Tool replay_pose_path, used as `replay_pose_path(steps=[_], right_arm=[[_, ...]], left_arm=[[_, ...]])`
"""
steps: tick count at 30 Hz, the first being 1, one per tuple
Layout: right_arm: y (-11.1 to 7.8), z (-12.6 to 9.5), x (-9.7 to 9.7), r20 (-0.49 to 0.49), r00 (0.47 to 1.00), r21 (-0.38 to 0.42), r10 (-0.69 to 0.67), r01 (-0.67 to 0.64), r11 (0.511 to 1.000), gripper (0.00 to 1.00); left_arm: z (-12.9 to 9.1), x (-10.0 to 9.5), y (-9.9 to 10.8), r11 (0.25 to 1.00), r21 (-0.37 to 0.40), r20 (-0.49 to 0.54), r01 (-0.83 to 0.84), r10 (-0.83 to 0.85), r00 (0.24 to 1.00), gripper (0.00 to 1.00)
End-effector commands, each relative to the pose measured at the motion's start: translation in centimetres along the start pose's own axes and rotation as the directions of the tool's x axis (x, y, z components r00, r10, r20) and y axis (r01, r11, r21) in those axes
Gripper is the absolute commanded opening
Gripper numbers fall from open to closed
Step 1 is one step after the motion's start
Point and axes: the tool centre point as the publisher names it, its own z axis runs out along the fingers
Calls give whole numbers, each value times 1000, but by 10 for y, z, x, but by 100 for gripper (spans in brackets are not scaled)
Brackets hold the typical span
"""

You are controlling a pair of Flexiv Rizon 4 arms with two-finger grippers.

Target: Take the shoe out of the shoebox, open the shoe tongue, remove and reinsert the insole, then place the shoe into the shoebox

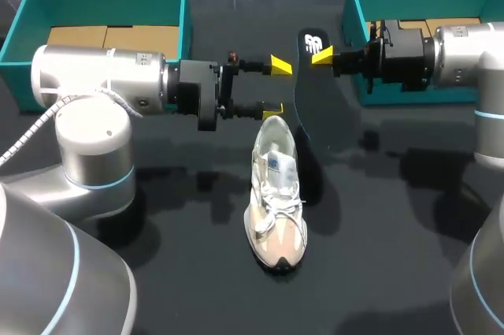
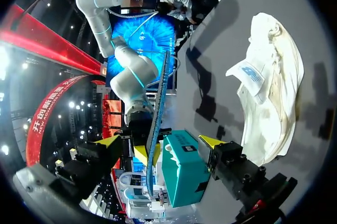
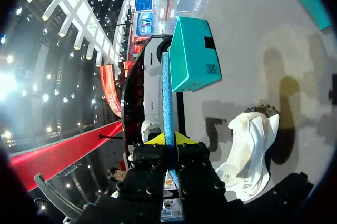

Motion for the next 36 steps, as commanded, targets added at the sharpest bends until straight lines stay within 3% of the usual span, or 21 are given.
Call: replay_pose_path(steps=[1,5,14,24,32,36], right_arm=[[3,15,-2,8,1000,-15,20,-20,1000,0],[6,26,-6,34,998,-38,47,-46,998,0],[6,39,-10,12,998,-44,66,-65,997,0],[6,43,-13,1,997,-37,74,-74,997,0],[7,42,-13,-3,997,-35,77,-77,996,0],[6,41,-14,-5,997,-37,80,-80,996,0]], left_arm=[[10,2,3,1000,-21,0,-1,1,1000,86],[13,3,6,1000,-27,0,6,-6,1000,80],[21,8,11,999,-49,-17,6,-7,1000,49],[22,12,12,999,-51,-21,13,-14,1000,42],[23,15,13,998,-53,-27,21,-22,999,23],[24,16,13,998,-54,-29,24,-26,999,8]])
